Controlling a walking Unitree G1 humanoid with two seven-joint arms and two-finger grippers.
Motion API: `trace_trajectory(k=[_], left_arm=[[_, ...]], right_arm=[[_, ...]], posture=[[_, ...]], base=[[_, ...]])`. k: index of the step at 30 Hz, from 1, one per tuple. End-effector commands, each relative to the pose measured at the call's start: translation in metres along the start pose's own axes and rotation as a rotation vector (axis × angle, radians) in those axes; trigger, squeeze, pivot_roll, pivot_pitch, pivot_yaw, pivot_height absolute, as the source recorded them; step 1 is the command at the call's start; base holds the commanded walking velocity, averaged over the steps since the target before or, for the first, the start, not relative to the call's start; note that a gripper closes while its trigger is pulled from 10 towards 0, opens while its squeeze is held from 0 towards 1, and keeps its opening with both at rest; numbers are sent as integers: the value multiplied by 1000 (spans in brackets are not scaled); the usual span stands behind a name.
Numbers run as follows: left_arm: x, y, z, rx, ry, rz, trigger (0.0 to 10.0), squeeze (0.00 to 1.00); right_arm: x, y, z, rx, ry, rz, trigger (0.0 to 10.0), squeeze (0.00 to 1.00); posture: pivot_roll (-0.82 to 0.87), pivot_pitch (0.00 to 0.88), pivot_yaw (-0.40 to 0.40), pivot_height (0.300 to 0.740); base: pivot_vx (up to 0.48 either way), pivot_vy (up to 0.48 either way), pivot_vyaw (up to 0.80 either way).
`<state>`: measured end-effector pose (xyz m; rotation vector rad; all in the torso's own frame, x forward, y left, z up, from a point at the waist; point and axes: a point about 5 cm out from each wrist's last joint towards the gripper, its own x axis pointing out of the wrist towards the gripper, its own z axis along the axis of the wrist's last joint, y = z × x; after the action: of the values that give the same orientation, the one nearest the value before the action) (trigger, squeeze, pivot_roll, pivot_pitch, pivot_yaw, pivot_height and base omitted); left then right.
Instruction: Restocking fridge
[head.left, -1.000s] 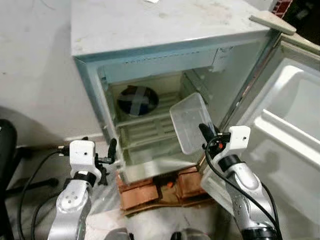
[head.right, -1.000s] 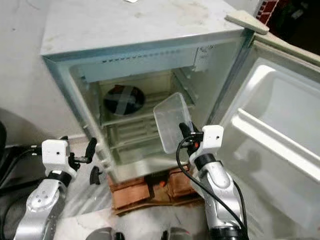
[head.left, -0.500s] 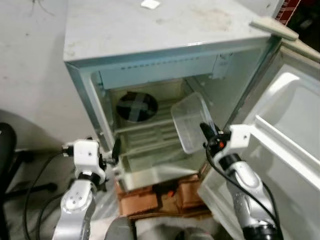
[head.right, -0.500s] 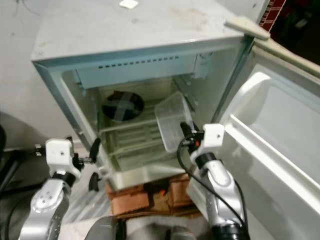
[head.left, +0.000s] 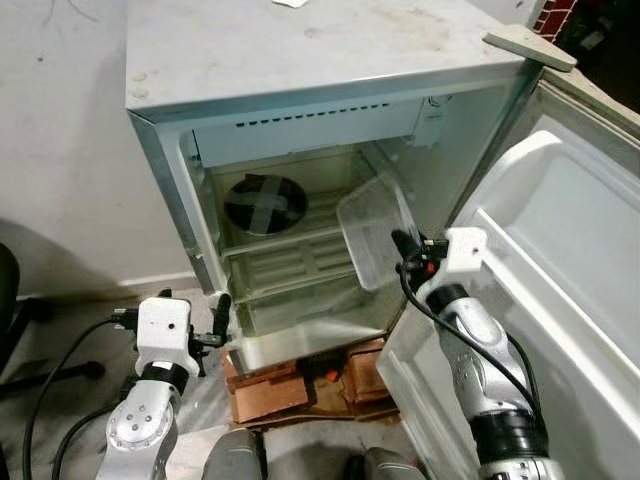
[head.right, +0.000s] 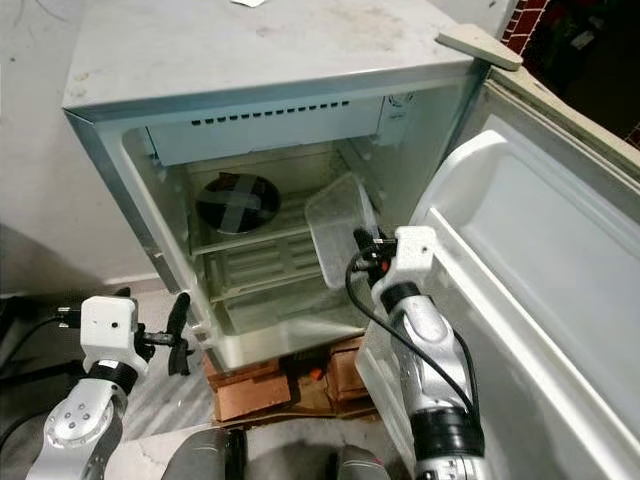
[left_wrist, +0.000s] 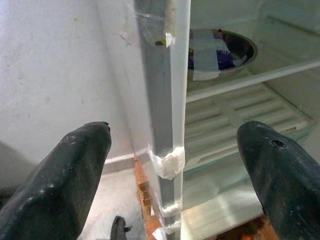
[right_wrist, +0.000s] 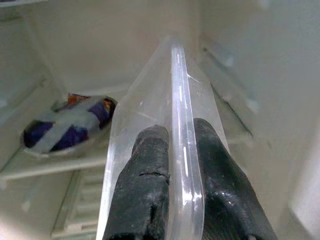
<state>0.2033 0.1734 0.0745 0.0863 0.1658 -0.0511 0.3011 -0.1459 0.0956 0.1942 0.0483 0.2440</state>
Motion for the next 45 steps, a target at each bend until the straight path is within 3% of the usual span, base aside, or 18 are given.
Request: trace_trajectory(k=[1, 7, 17, 31, 39, 45], left_arm=[[-2, 0, 1, 14, 6, -1, 10000, 0], [-3, 1, 2, 10, 15, 6, 10000, 0], [-3, 0, 4, 19, 17, 0, 10000, 0], [-4, 5, 5, 5, 24, 54, 10000, 0], [-7, 8, 5, -11, 35, 79, 10000, 0], [-8, 8, 5, -12, 36, 84, 10000, 0]], right_arm=[[1, -1, -5, 0, 23, -19, 10000, 0], [12, 7, -4, -3, 21, -18, 10000, 0], [6, 2, -10, 4, 25, -36, 10000, 0], [10, 10, -12, 32, 12, -18, 10000, 0], [23, 27, -8, 74, -21, 25, 10000, 0], [30, 31, -2, 90, -35, 46, 10000, 0]], posture=[[109, 123, -34, 740], [123, 133, -32, 740], [112, 140, -19, 740], [135, 149, -23, 740], [156, 165, -24, 740], [159, 167, -26, 740]], base=[[0, 0, 0], [0, -317, 0], [0, -475, 0], [0, 0, 0], [0, 0, 0], [0, 0, 0]])
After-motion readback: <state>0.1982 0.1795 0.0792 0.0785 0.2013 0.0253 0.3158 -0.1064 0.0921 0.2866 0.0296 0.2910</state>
